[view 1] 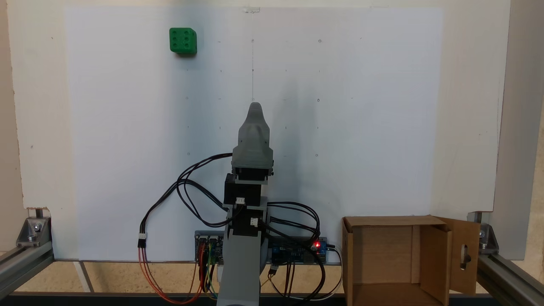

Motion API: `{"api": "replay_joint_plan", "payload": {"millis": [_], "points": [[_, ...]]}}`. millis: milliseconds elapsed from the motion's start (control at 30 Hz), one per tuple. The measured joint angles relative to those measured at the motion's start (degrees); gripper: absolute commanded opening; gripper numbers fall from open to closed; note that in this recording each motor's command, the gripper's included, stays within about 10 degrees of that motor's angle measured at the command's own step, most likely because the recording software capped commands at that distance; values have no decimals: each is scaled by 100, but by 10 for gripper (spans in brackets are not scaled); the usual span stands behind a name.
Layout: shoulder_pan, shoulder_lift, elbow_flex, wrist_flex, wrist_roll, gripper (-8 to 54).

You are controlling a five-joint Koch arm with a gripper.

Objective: Grasp a green dice and put it in the bin.

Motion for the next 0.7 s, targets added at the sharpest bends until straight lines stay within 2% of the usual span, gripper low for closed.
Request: {"api": "replay_joint_plan", "payload": {"millis": [700], "points": [[114,0,0,0,0,446]]}}
